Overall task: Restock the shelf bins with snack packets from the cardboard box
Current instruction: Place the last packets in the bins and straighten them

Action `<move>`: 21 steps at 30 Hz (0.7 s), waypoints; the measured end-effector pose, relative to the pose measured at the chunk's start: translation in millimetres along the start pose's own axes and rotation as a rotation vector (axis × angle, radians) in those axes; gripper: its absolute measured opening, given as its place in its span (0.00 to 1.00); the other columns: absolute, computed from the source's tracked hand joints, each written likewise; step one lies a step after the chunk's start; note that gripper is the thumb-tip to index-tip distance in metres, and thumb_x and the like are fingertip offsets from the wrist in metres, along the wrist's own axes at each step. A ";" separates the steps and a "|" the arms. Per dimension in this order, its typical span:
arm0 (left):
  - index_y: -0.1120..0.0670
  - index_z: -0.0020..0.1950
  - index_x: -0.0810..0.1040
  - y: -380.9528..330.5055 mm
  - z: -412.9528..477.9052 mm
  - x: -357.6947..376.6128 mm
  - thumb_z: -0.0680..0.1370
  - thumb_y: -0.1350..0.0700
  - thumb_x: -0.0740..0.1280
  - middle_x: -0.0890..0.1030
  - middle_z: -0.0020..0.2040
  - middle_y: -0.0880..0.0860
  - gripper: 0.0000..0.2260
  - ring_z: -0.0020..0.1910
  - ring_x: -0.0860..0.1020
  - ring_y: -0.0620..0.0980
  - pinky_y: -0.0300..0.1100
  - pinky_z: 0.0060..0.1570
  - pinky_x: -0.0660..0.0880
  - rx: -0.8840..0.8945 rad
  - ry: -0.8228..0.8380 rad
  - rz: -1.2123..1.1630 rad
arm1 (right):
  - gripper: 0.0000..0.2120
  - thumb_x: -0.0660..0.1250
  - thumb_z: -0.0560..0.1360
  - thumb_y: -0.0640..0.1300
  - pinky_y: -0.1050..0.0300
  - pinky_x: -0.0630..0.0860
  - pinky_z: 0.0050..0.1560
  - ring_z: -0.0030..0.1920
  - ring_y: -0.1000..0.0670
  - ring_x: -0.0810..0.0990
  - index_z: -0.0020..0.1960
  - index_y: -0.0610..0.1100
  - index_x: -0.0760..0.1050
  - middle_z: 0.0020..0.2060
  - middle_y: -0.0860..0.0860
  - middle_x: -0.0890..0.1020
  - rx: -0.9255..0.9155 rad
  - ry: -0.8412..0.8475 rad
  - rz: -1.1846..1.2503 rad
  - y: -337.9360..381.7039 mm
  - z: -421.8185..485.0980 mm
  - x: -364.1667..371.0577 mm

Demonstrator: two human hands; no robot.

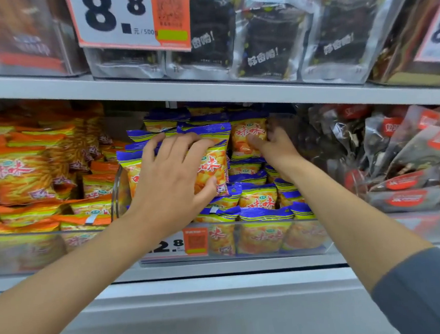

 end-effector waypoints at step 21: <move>0.50 0.70 0.71 1.9 -1.9 -5.2 0.75 0.37 0.58 0.76 0.63 0.51 0.28 0.64 0.72 0.52 0.57 0.71 0.57 0.028 0.051 -0.018 | 0.31 0.67 0.78 0.42 0.66 0.64 0.62 0.73 0.47 0.65 0.76 0.56 0.60 0.73 0.45 0.63 -0.256 -0.007 -0.425 23.4 -39.4 -17.2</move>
Point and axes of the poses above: each hand's wrist, its own z-axis towards the middle knuckle, its own x-axis out of the palm, y = z × x, the point moved 7 cm from there along z, towards the middle knuckle
